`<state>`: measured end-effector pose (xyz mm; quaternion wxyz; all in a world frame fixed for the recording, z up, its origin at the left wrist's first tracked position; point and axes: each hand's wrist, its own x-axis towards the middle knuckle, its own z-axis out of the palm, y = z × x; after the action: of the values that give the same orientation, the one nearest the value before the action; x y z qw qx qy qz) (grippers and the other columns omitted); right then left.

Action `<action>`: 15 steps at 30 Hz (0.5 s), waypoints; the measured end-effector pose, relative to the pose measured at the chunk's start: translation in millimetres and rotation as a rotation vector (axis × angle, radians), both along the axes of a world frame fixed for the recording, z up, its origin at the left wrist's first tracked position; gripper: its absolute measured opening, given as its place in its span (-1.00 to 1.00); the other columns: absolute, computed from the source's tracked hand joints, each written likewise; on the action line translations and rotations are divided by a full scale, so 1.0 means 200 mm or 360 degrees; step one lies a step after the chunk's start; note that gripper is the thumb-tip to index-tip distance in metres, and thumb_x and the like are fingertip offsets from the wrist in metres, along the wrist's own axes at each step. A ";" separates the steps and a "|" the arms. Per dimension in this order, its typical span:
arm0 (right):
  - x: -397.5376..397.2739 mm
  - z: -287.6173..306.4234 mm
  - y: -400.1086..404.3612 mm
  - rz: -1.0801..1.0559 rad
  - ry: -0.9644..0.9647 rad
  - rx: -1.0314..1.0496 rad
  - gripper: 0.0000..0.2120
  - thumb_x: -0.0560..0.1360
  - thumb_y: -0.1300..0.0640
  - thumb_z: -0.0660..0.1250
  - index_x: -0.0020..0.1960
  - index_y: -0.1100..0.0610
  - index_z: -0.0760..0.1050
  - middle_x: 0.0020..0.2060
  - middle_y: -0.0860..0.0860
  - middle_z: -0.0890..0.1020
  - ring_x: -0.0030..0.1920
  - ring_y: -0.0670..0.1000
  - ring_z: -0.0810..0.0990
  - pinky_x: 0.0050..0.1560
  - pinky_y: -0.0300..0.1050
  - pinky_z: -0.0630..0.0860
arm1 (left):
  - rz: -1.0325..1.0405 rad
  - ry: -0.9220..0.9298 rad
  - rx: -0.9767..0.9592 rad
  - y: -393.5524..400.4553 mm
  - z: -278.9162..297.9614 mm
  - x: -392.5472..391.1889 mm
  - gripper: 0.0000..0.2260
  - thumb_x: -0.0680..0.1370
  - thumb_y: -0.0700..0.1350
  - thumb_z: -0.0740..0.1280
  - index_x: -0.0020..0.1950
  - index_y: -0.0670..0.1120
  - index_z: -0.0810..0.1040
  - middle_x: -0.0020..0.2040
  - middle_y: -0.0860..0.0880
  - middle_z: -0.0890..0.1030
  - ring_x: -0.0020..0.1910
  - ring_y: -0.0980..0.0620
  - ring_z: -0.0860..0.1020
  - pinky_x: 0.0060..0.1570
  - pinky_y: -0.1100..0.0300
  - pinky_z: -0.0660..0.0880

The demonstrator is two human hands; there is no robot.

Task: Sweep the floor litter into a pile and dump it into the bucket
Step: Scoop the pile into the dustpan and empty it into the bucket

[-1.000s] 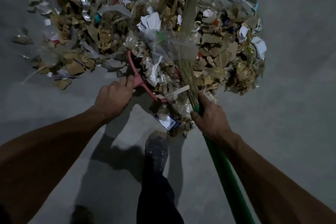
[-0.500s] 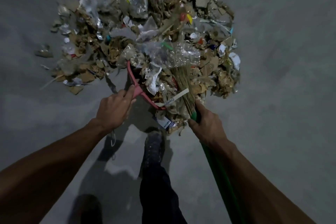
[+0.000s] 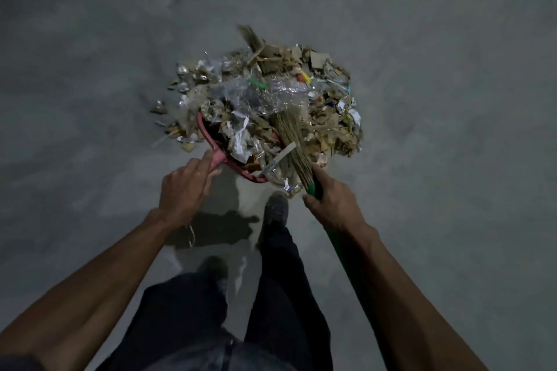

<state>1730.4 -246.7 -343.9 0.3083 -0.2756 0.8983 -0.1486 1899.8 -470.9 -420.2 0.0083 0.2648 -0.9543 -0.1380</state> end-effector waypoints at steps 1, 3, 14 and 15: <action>0.09 0.08 0.00 0.0020 0.0009 0.0020 -0.37 0.53 0.10 0.33 0.54 -0.01 0.18 0.24 0.15 0.56 0.14 0.19 0.55 -0.01 -0.05 0.44 | 0.0033 0.0020 0.0009 0.01 0.08 0.10 -0.59 0.55 -0.08 0.38 0.37 -0.19 0.47 -0.13 -0.26 0.60 -0.33 -0.27 0.57 -0.41 0.01 0.48; 0.28 0.24 0.00 0.0055 0.0038 0.0026 -0.36 0.53 0.09 0.32 0.55 -0.02 0.17 0.22 0.17 0.57 0.12 0.21 0.56 0.05 0.01 0.51 | 0.0100 0.0055 0.0025 0.04 0.23 0.31 -0.58 0.57 -0.07 0.36 0.40 -0.16 0.45 -0.10 -0.26 0.60 -0.29 -0.28 0.58 -0.37 -0.01 0.49; 1.02 0.66 0.08 0.0476 0.0208 -0.0139 -0.49 0.47 0.14 0.33 0.39 -0.05 0.32 -0.04 0.08 0.59 -0.15 0.10 0.55 -0.16 0.00 0.55 | 0.0552 0.0159 0.0149 0.35 0.69 1.28 -0.58 0.61 -0.01 0.28 0.46 -0.07 0.38 0.00 -0.21 0.62 -0.15 -0.25 0.60 -0.23 -0.01 0.51; 1.08 0.67 0.09 0.0531 0.0218 -0.0124 -0.47 0.47 0.13 0.33 0.40 -0.06 0.30 -0.05 0.09 0.58 -0.14 0.11 0.56 -0.16 0.03 0.56 | 0.0588 0.0173 0.0147 0.39 0.69 1.37 -0.57 0.61 -0.01 0.27 0.46 -0.06 0.38 0.00 -0.21 0.62 -0.15 -0.24 0.61 -0.23 -0.02 0.52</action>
<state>1946.0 -229.3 -209.2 0.2559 -0.4421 0.8525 -0.1110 2173.7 -392.5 -281.8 0.0728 0.4276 -0.8804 -0.1918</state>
